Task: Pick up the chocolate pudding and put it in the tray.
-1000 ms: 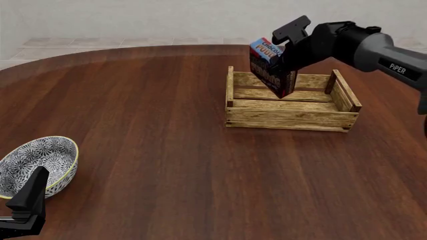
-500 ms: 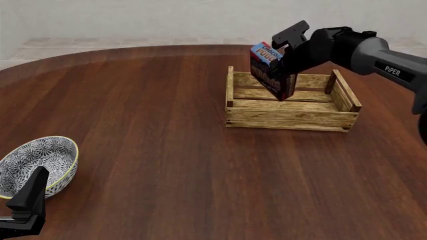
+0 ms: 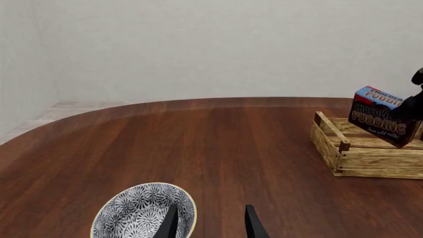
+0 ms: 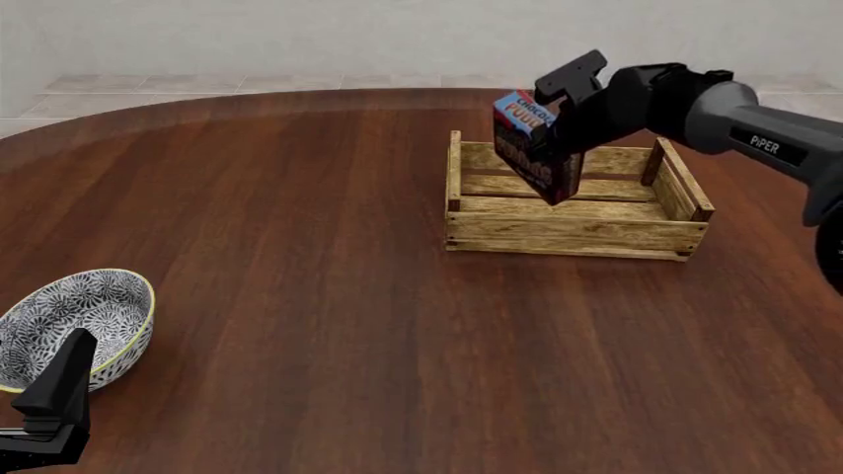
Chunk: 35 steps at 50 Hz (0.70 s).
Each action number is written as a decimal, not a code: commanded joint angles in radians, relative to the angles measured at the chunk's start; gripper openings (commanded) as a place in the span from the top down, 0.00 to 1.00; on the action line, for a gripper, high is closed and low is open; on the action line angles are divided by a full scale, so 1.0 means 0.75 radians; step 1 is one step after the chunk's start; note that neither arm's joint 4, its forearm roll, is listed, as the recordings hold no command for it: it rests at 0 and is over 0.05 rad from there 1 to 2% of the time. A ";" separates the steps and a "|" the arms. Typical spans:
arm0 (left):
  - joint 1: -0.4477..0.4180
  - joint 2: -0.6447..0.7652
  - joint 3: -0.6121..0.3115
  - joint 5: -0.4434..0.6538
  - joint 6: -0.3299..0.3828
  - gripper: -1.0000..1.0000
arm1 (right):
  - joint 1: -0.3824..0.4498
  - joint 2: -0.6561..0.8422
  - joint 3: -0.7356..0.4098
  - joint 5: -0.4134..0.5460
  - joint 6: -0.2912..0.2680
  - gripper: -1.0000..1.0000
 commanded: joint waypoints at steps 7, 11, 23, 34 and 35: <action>0.000 0.000 0.000 0.000 0.000 0.00 | -0.003 0.003 0.013 -0.023 0.035 1.00; 0.000 0.000 0.000 0.000 0.000 0.00 | 0.005 0.000 0.025 -0.030 0.038 1.00; 0.000 0.000 0.000 0.000 0.000 0.00 | 0.001 0.017 0.023 -0.041 0.032 1.00; 0.000 0.000 0.000 0.000 0.000 0.00 | 0.003 0.027 0.019 -0.049 0.036 1.00; 0.000 0.000 0.000 0.000 0.000 0.00 | 0.003 0.027 0.019 -0.049 0.036 1.00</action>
